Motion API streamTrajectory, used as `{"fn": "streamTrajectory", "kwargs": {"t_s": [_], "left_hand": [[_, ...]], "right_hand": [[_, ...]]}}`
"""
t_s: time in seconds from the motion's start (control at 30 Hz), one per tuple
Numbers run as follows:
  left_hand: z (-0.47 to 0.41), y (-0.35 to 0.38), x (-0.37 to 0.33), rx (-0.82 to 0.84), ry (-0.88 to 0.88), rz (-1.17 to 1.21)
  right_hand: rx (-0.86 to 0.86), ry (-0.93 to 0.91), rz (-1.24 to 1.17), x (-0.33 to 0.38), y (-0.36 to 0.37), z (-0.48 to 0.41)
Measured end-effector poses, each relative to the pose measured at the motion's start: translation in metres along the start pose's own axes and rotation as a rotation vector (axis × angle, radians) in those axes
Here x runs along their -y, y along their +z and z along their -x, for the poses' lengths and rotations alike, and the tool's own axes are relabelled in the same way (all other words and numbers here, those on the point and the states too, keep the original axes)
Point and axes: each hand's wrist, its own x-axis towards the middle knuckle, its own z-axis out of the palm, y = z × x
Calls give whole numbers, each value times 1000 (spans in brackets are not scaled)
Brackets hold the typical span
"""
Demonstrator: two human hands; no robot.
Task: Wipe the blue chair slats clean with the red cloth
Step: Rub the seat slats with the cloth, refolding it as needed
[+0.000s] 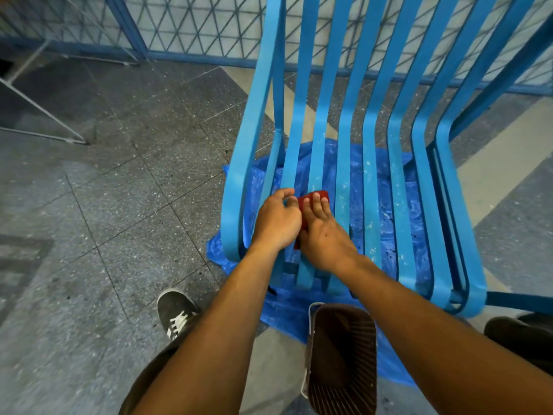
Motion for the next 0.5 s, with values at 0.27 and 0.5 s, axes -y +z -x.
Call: {"fn": "streamTrajectory", "kwargs": {"t_s": [0.27,0.5], "left_hand": [[-7,3,0,-7,12,-61],[-10,6,-4,-16,32,-81]], "right_hand": [[49,-51,46,-6,2,17],[96,-28,89,-10,-16,-14]]}}
